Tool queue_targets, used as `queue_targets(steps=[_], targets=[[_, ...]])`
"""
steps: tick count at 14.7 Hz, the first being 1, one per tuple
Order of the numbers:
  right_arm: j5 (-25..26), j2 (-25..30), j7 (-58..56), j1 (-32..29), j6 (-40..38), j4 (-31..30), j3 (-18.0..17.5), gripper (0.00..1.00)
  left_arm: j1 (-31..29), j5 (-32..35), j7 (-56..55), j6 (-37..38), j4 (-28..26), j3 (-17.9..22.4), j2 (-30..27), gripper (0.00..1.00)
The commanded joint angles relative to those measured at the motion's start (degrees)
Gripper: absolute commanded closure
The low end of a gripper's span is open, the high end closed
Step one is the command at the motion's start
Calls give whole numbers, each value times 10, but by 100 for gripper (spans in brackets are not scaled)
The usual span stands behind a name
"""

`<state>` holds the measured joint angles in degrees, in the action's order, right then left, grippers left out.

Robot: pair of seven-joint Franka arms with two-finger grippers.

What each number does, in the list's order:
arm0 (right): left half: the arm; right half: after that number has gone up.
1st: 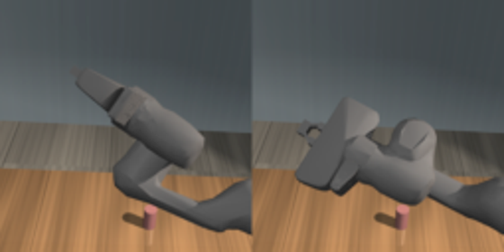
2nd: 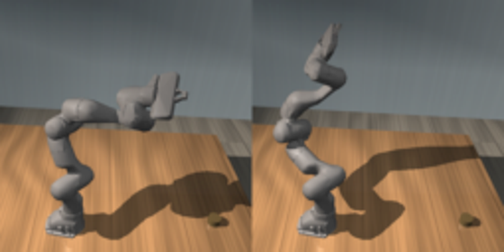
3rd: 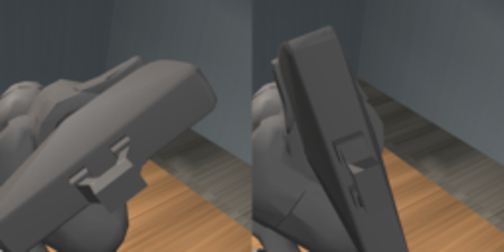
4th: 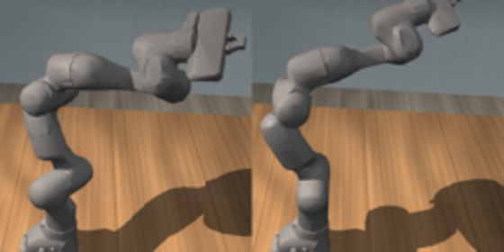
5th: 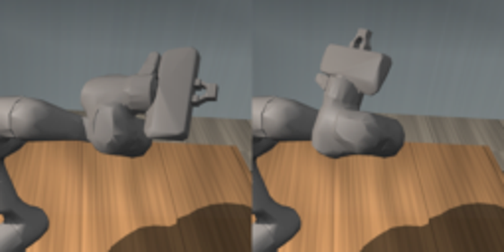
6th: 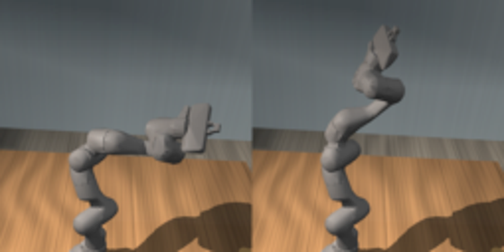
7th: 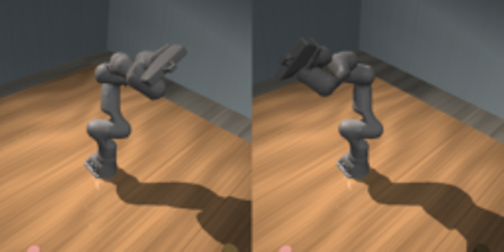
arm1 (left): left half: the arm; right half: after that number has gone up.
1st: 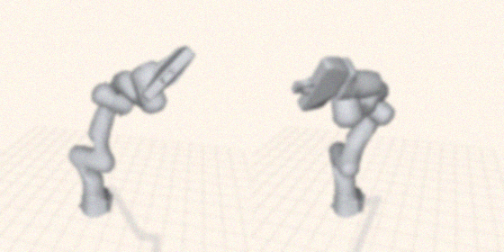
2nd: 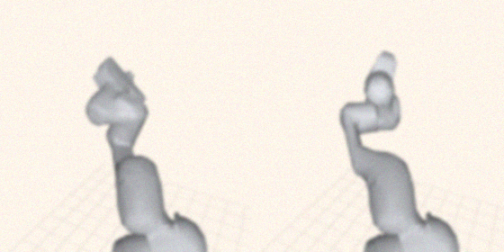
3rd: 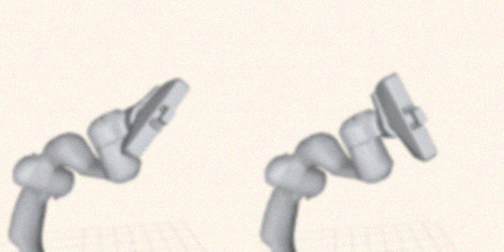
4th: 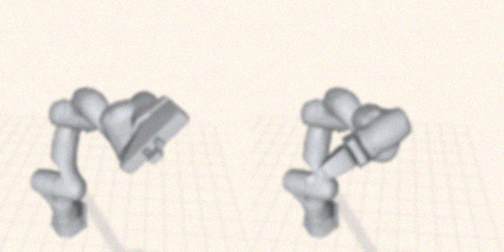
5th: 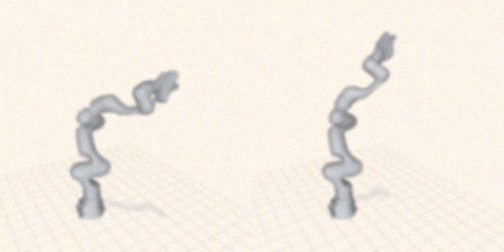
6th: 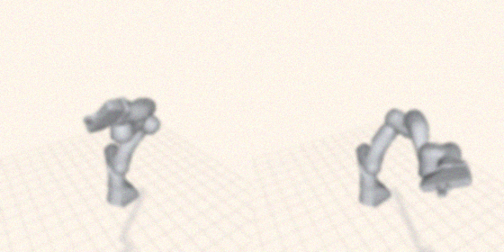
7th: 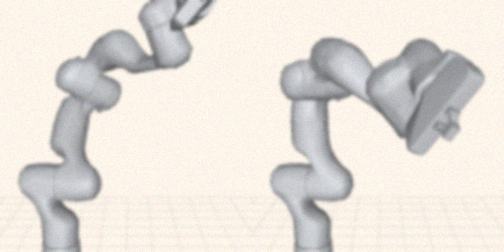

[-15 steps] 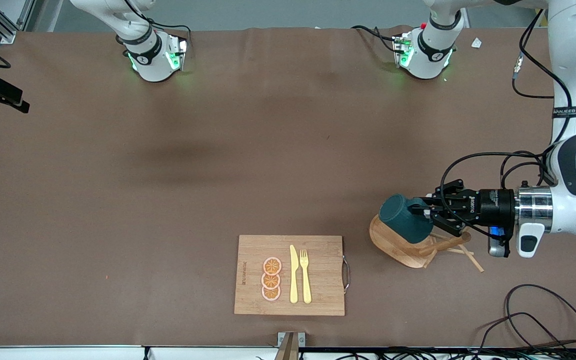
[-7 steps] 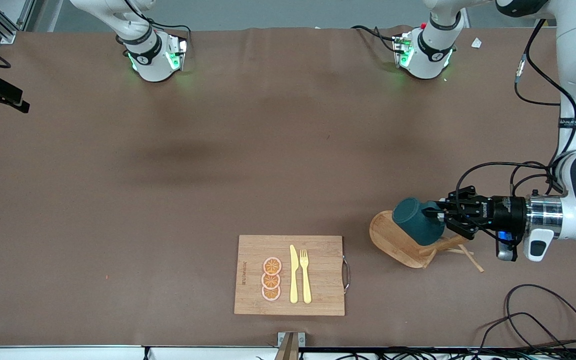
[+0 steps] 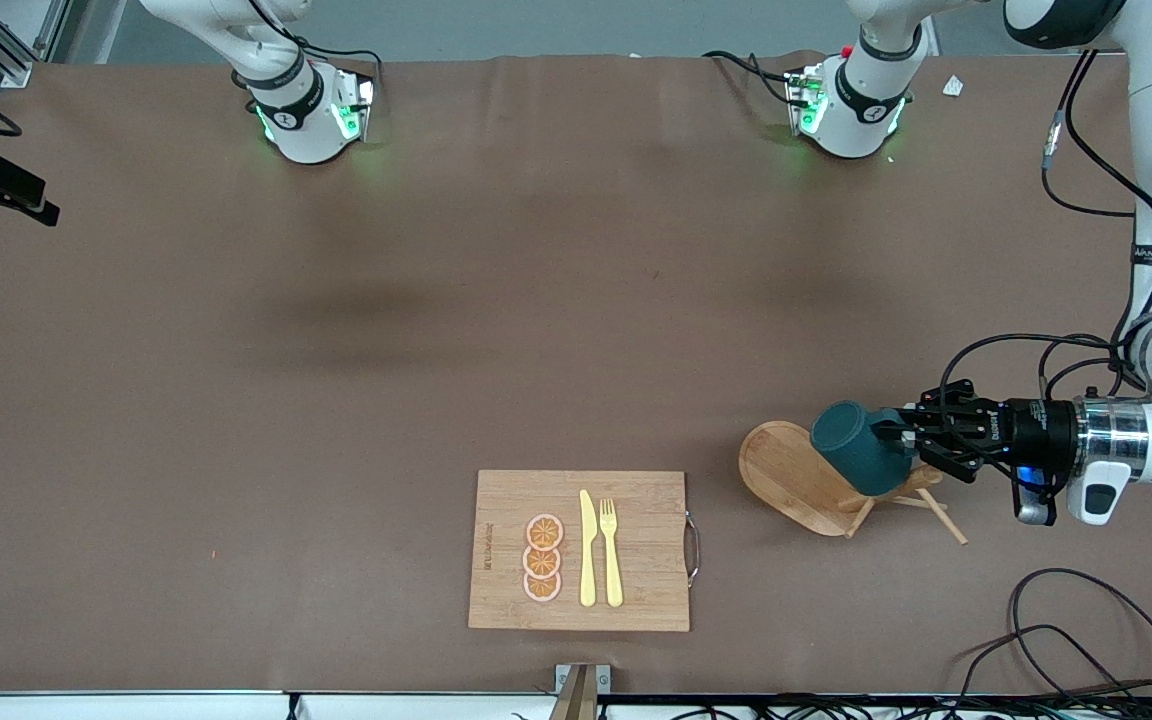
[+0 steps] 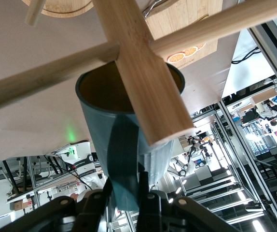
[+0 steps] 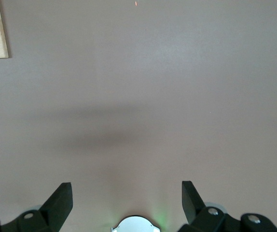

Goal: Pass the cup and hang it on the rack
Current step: 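Hook the mug handle onto a rack peg with the left gripper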

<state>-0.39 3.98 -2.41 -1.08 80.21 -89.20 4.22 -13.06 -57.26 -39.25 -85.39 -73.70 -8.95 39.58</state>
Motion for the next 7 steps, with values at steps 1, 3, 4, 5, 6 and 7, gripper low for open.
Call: queue_targets(steps=[1, 3, 4, 5, 6, 7], targets=[[-5, 16, 0, -2, 1, -13, -2, 0, -1, -7, 6, 7, 5, -4, 0, 51], [-5, 16, 0, -2, 1, -14, -2, 0, 1, -5, 4, 7, 7, -3, -3, 38], [-6, 16, 0, -2, 1, -14, -2, 0, 1, -4, 3, 7, 8, -3, -6, 33], [-6, 16, 0, -2, 0, -13, -2, 0, 1, -3, 1, 8, 10, -2, -7, 30], [-6, 16, 0, -2, 1, -14, -2, 0, 1, 8, -2, 8, 11, -1, -15, 27], [-6, 16, 0, -2, 0, -14, -2, 0, 5, 35, -1, 7, 11, -4, -28, 22]])
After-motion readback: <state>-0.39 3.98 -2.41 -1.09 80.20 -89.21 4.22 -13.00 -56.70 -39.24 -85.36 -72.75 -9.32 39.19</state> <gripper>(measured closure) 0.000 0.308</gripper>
